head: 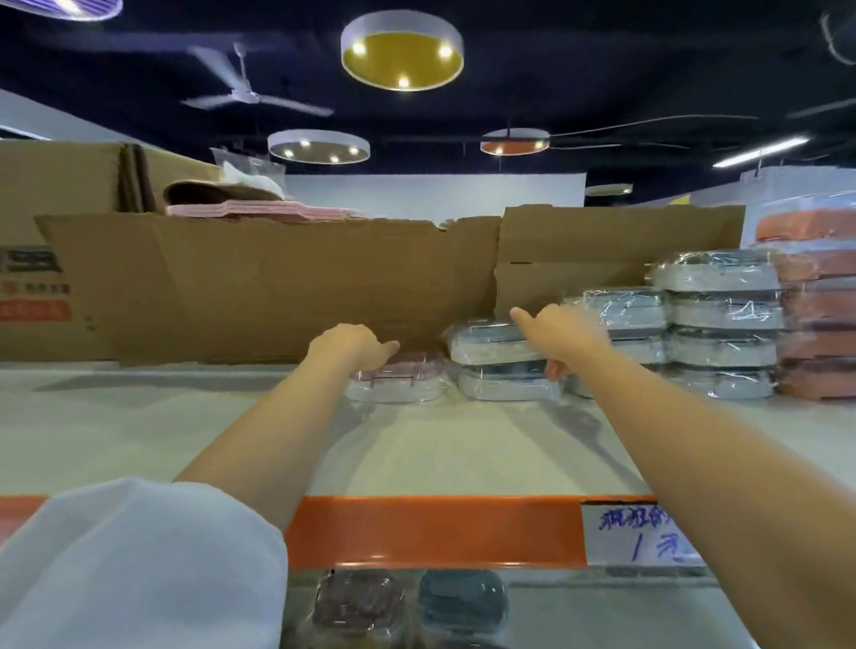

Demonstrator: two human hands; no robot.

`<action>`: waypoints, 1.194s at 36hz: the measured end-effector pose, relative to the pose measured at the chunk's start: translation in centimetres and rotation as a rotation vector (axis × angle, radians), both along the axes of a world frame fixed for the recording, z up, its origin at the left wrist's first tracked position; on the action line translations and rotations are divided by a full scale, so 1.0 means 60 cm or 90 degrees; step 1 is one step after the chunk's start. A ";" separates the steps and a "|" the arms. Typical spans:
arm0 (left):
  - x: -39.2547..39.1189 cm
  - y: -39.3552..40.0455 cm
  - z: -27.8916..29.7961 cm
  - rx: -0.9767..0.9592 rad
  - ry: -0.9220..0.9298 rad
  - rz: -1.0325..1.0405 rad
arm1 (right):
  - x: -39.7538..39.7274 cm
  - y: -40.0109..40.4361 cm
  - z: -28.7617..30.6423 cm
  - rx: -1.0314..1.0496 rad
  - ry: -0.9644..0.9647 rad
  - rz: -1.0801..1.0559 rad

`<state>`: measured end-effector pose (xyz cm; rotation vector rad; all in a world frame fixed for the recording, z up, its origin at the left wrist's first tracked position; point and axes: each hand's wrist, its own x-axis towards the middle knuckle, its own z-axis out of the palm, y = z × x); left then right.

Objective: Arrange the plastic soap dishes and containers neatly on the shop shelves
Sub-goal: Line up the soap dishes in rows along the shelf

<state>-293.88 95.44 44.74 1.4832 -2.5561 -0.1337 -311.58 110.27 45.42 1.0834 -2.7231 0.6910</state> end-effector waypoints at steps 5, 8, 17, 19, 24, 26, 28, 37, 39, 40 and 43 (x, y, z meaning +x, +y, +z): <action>-0.003 0.003 -0.010 0.113 -0.003 0.026 | 0.001 -0.012 -0.008 -0.046 -0.133 0.008; -0.006 0.012 -0.008 0.131 -0.005 0.021 | 0.006 -0.008 -0.007 -0.087 -0.240 0.025; -0.007 0.004 -0.012 0.149 0.119 0.010 | 0.010 -0.005 -0.015 -0.157 -0.343 0.051; -0.005 0.001 -0.013 0.160 0.175 0.035 | 0.012 -0.003 -0.014 -0.168 -0.362 0.055; -0.001 0.006 -0.011 0.148 0.257 0.087 | 0.020 0.011 -0.013 -0.188 -0.365 0.055; -0.001 0.016 -0.008 0.120 0.259 0.096 | 0.022 0.015 -0.015 -0.205 -0.381 0.063; 0.004 0.025 -0.005 0.067 0.217 0.101 | 0.023 0.020 -0.018 -0.237 -0.411 0.066; 0.038 0.088 -0.007 0.195 0.479 0.094 | 0.054 0.074 -0.023 -0.340 -0.528 0.168; 0.044 0.105 -0.014 0.204 0.569 0.085 | 0.067 0.089 -0.028 -0.347 -0.528 0.203; 0.049 0.116 -0.018 0.198 0.590 0.082 | 0.074 0.097 -0.032 -0.350 -0.528 0.219; 0.067 0.141 -0.029 0.174 0.641 0.075 | 0.092 0.125 -0.041 -0.374 -0.530 0.237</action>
